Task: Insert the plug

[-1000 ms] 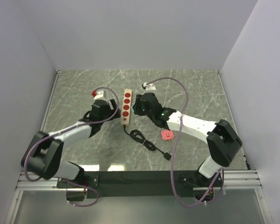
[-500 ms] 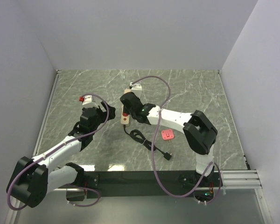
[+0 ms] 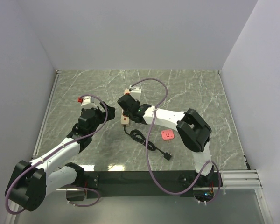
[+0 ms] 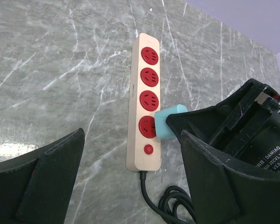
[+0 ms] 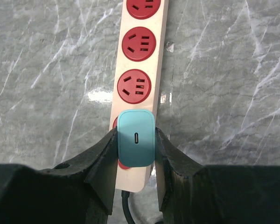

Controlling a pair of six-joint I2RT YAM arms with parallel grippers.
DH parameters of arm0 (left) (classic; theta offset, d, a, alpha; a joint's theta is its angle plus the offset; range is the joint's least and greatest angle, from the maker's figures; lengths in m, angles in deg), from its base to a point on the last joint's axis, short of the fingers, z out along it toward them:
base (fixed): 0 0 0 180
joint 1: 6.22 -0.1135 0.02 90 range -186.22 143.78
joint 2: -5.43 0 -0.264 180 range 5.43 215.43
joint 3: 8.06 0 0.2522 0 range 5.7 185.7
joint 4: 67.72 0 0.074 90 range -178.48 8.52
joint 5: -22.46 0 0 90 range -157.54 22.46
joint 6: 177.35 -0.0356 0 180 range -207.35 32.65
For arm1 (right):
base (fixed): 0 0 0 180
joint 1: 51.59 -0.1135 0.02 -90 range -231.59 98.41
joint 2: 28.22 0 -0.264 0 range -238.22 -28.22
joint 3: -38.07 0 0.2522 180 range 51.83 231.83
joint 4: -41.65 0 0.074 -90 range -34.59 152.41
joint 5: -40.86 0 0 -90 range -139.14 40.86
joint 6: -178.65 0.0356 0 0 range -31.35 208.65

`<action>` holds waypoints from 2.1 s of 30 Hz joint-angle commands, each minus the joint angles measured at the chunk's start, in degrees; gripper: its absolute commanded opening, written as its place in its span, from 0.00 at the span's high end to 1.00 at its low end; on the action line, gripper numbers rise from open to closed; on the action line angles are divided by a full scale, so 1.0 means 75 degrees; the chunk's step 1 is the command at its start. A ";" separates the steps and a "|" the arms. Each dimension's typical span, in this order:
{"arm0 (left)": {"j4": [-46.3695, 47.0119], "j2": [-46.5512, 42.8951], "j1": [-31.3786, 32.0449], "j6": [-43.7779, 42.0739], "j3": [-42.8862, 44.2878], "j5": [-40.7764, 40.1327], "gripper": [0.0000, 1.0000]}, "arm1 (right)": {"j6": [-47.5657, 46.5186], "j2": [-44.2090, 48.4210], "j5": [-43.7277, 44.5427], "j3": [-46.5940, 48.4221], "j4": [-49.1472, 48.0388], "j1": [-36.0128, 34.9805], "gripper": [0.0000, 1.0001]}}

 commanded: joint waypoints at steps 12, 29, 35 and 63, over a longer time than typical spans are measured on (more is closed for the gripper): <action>0.0357 -0.0182 -0.0042 0.0177 -0.0174 0.0286 0.11 | 0.0445 -0.0685 0.1252 0.1248 0.1342 -0.0381 1.00; 0.0462 -0.0030 -0.0042 0.0189 -0.0221 0.0368 0.10 | 0.0200 -0.1364 0.1277 0.1729 0.1600 -0.0592 1.00; 0.0450 0.0005 -0.0042 0.0177 -0.0209 0.0356 0.10 | -0.0023 -0.1494 0.1136 0.1741 0.1448 -0.0592 1.00; 0.0415 0.0017 -0.0042 0.0142 -0.0209 0.0309 0.10 | 0.0187 -0.1260 -0.0223 0.0593 0.0921 -0.0592 1.00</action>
